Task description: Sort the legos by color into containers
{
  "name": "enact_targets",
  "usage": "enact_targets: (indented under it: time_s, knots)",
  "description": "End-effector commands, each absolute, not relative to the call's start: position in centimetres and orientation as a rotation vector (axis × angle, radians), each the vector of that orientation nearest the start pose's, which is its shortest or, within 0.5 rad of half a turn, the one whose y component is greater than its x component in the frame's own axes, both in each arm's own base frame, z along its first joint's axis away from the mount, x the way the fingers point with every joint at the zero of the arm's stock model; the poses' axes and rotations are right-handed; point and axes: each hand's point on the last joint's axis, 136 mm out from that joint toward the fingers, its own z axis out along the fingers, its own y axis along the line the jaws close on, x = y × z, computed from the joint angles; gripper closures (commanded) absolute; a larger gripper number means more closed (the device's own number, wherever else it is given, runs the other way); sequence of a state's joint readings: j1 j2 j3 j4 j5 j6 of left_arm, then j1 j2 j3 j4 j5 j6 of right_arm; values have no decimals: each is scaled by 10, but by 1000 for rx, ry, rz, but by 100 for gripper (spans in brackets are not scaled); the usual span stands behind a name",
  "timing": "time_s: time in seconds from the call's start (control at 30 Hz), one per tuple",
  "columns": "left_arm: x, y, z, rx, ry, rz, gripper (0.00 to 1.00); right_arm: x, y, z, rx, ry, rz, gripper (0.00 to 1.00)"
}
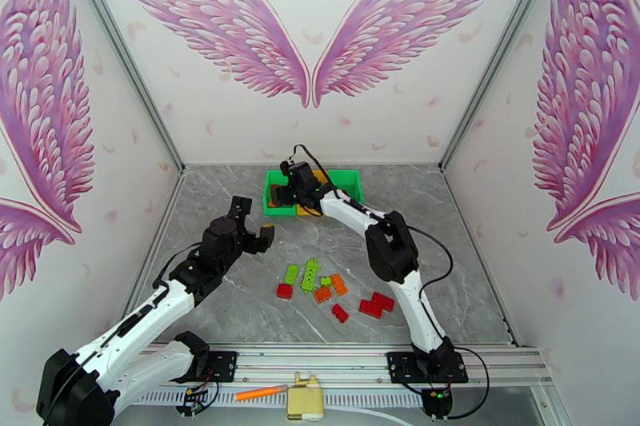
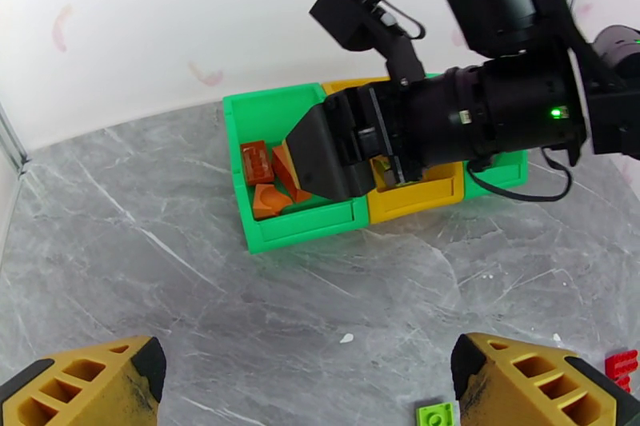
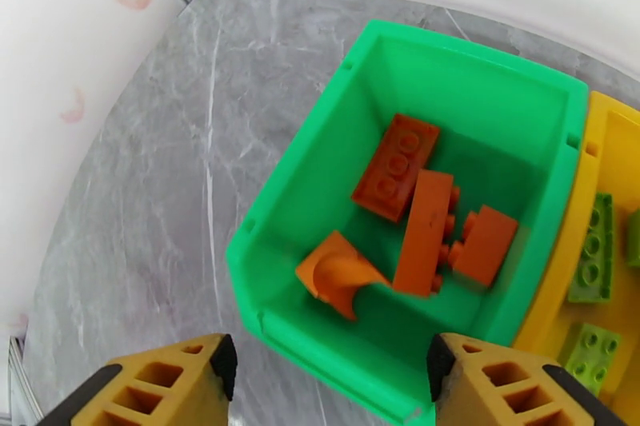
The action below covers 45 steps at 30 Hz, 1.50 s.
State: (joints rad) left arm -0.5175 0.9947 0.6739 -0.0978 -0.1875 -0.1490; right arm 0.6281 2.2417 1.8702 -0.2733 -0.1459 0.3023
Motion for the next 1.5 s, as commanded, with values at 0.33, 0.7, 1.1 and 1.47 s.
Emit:
enact_targets:
  time_s: [0.33, 0.7, 1.1, 1.47]
  knots:
    - [287, -214, 241, 710, 1851, -503, 1, 376, 256, 152, -236, 2312, 446, 17]
    - [245, -277, 236, 1079, 1692, -811, 1, 259, 147, 111, 248, 2572, 281, 6]
    - [214, -310, 202, 1425, 1592, -896, 1, 169, 79, 58, 651, 2776, 87, 4]
    - [205, -305, 177, 1480, 1621, -890, 1, 173, 90, 35, 625, 2857, 113, 5]
